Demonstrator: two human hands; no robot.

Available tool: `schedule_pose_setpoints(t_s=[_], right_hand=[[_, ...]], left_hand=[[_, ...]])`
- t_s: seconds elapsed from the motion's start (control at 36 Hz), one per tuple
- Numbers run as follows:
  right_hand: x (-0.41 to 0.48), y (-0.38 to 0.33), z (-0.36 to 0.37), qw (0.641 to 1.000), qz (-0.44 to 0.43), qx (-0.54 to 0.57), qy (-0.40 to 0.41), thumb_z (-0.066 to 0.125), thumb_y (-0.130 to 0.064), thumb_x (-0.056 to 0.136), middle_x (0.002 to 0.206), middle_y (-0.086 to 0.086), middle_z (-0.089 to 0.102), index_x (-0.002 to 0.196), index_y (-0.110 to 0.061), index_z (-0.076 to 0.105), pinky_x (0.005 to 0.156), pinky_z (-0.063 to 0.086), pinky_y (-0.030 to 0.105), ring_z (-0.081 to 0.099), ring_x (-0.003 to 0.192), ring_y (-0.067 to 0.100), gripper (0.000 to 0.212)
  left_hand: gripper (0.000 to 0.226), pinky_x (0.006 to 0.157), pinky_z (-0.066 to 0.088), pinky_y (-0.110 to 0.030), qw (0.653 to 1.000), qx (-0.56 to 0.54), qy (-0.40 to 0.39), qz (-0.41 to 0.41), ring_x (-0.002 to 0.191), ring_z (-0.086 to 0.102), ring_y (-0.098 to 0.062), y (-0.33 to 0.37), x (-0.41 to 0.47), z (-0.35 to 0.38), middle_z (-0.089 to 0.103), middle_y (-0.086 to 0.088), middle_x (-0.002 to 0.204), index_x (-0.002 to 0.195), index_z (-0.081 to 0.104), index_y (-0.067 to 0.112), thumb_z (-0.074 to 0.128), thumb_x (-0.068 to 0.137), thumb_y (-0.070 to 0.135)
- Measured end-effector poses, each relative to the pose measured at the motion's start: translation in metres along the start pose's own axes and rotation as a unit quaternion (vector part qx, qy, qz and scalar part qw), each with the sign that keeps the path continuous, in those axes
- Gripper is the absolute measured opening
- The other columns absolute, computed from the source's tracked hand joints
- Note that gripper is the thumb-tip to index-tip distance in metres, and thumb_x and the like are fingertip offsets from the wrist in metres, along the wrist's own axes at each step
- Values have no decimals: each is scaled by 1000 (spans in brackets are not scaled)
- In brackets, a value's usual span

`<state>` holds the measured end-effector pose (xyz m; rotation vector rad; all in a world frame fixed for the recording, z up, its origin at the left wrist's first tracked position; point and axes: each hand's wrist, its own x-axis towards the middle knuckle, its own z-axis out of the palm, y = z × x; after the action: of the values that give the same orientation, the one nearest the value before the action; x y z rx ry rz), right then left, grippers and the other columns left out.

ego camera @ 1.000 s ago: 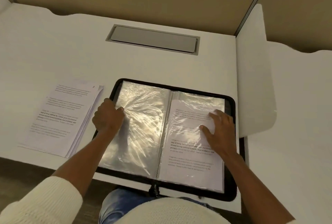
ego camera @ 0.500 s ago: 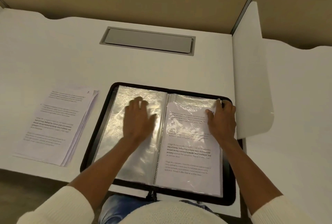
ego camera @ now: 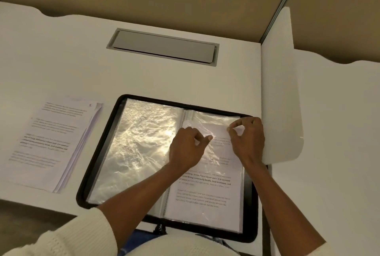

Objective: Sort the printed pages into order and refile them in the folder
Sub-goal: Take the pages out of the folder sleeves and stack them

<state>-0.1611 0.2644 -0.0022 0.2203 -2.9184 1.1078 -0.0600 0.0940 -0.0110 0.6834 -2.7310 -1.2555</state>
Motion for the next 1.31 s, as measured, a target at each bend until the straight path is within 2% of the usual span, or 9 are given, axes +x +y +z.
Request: schedule_pose_setpoints(t_s=[0.14,0.25,0.39,0.58,0.67,0.86,1.0,1.11,1.31], right_hand=[[-7,-6,-2,999,-49,8,0,89,-22,80,106,-5,52,88,-23,68,77,49,30,56,103,18,23],[-9,-12,-5,997,-66,28,-18,92,-22,77,108,-3,51,87,-23,68,77,54,31,57,102,17,26],[-2,-16,-12,995,-58,61,-61,96,-31,71,113,-8,49,84,-28,67,86,55,32,56,112,13,31],[33,-36,-16,994,37,44,-90,78,-73,74,107,-3,63,81,-31,64,74,49,29,63,92,9,45],[51,-48,-16,990,43,-17,-135,82,-65,75,112,1,61,97,-28,66,67,44,28,58,82,6,45],[77,-81,-6,961,-22,-89,-261,86,-54,80,113,-3,69,101,-27,71,80,51,33,65,98,15,38],[83,-89,8,937,-14,-102,-334,83,-60,79,117,-4,66,104,-23,70,87,55,37,64,102,19,46],[86,-91,8,928,-13,-116,-354,84,-63,77,117,-6,55,121,-24,63,89,49,35,59,110,20,62],[94,-95,1,900,21,-132,-415,97,-18,71,115,5,66,108,-20,67,95,60,41,67,104,26,48]], left_hand=[[67,65,61,-37,925,-256,-81,-268,67,74,-21,38,28,-20,79,-7,77,90,76,6,59,96,70],[72,54,55,-27,878,-318,-108,-341,66,72,-24,46,46,-25,80,-16,85,100,76,-2,59,97,69],[29,55,53,-27,878,-321,-88,-343,61,67,-21,51,52,-22,80,-18,88,103,76,-7,67,94,20],[23,60,57,-31,881,-341,-58,-324,59,67,-19,51,47,-12,79,-13,79,94,76,-2,64,92,17],[22,65,59,-32,883,-354,-46,-304,61,68,-17,45,45,-8,80,-11,80,96,76,0,69,97,20],[30,67,62,-31,860,-410,-17,-302,67,71,-18,38,45,-10,80,-11,83,94,78,2,80,95,32],[19,64,60,-31,837,-442,-4,-321,65,71,-20,39,42,-10,79,-13,84,105,74,-3,69,99,14],[27,62,57,-31,824,-460,7,-331,64,68,-20,38,40,-8,77,-12,78,110,72,-4,62,106,21],[43,56,57,-26,824,-461,21,-330,61,68,-16,33,39,-5,79,-14,83,101,74,-2,59,108,38]])
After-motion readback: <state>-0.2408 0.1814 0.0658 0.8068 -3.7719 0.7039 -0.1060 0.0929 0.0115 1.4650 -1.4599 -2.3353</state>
